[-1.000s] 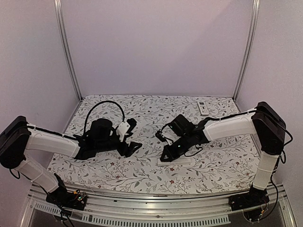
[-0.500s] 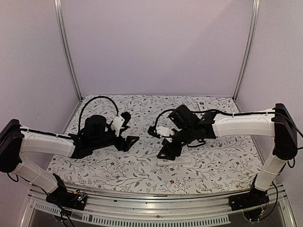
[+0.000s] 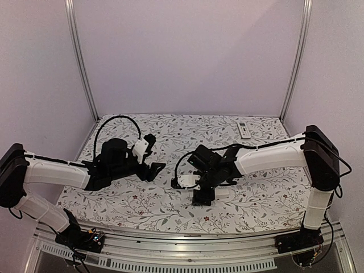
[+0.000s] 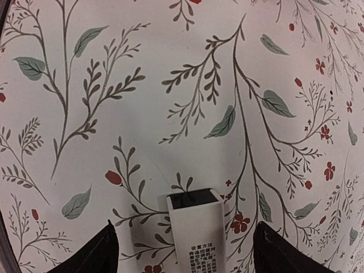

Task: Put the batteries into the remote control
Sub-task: Pick up the remote control from the center of the board.

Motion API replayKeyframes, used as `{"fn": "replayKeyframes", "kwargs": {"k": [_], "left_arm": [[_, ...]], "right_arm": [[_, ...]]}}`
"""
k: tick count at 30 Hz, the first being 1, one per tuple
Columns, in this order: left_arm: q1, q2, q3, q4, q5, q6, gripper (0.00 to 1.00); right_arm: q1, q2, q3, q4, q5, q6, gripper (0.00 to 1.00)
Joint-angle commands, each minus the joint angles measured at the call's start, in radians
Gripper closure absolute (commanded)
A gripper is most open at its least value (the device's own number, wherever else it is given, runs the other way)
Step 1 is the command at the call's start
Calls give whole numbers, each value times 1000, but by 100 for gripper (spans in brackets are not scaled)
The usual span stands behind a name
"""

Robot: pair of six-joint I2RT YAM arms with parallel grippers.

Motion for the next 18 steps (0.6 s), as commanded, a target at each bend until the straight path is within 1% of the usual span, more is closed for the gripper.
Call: {"fn": "replayKeyframes", "kwargs": {"k": [1, 5, 8, 10, 12, 14, 17, 18], "left_arm": [[14, 6, -4, -6, 0, -6, 18], [13, 9, -4, -1, 1, -6, 18], [14, 5, -7, -2, 1, -7, 18], [13, -3, -10, 1, 1, -7, 18], [13, -13, -18, 7, 1, -7, 18], [13, -23, -26, 16, 12, -6, 18], [12, -39, -38, 34, 23, -7, 19], [13, -43, -42, 40, 23, -7, 20]], "right_arm": [[-2, 35, 16, -20, 21, -20, 20], [-2, 71, 39, -24, 12, -21, 24], [-2, 114, 72, -62, 16, -11, 31], [-2, 132, 75, -67, 7, -9, 40], [-2, 131, 74, -65, -2, -10, 55], [-2, 121, 77, -67, -4, -12, 67], [-3, 111, 106, -96, -23, -14, 76], [-2, 107, 117, -106, -31, -14, 78]]}}
